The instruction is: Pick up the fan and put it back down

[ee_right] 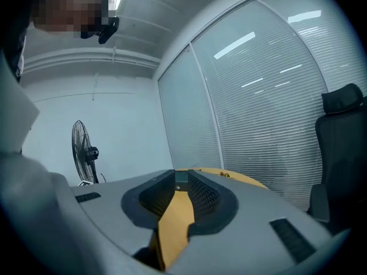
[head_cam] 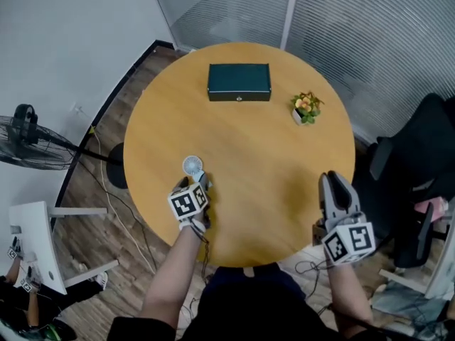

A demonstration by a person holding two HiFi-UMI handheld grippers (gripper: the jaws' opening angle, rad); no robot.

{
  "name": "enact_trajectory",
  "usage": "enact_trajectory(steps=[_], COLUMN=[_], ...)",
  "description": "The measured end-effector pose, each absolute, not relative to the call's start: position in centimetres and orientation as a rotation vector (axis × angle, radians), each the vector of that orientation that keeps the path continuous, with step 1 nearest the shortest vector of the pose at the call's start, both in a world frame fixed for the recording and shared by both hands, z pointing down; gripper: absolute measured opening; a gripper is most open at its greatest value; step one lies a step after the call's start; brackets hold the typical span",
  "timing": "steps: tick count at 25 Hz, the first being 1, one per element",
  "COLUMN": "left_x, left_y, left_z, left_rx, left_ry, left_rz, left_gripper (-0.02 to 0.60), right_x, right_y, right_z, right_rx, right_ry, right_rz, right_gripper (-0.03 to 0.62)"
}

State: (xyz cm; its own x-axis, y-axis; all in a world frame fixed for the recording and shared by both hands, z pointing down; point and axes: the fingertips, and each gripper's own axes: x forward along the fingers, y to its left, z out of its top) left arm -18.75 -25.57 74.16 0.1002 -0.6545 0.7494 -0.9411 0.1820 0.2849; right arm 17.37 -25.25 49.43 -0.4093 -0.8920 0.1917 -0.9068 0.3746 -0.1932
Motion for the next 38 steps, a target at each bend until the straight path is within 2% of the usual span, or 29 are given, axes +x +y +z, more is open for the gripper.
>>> enact_trajectory(steps=[7, 12, 15, 19, 22, 29, 38], left_x=[-18.3, -17.3, -17.3, -16.5, -15.9, -15.7, -16.3], left_y=[-27.8, -29.7, -29.8, -29.9, -29.9, -27.5, -26.2], left_z=[78.1, 78.5, 78.9, 78.9, 78.4, 77.5, 70.2], left_rx=[1.497, 1.705, 1.731, 1.760, 1.809, 1.812, 1.900], left_ry=[-1.599, -1.570, -1.546, -1.510, -1.498, -1.452, -1.503], left_rz=[0.564, 0.822, 0.842, 0.858, 0.885, 0.824, 0.459], left_gripper=[0.289, 0.288, 0.286, 0.224, 0.221, 0.216, 0.216], right_x=[18.7, 18.6, 18.3, 18.1, 17.8, 16.8, 15.2], right_y=[-26.1, -26.4, -26.7, -26.9, -26.7, -25.9, -24.7], right_z=[52.1, 53.0, 53.0, 53.1, 53.1, 52.2, 50.1], right_rx=[1.693, 1.682, 1.677, 1.669, 1.657, 1.633, 1.604], right_ry=[-2.500, -2.486, -2.490, -2.493, -2.500, -2.528, -2.588], right_rz=[0.471, 0.498, 0.502, 0.506, 0.506, 0.492, 0.443], right_gripper=[0.072, 0.069, 0.068, 0.066, 0.064, 0.060, 0.055])
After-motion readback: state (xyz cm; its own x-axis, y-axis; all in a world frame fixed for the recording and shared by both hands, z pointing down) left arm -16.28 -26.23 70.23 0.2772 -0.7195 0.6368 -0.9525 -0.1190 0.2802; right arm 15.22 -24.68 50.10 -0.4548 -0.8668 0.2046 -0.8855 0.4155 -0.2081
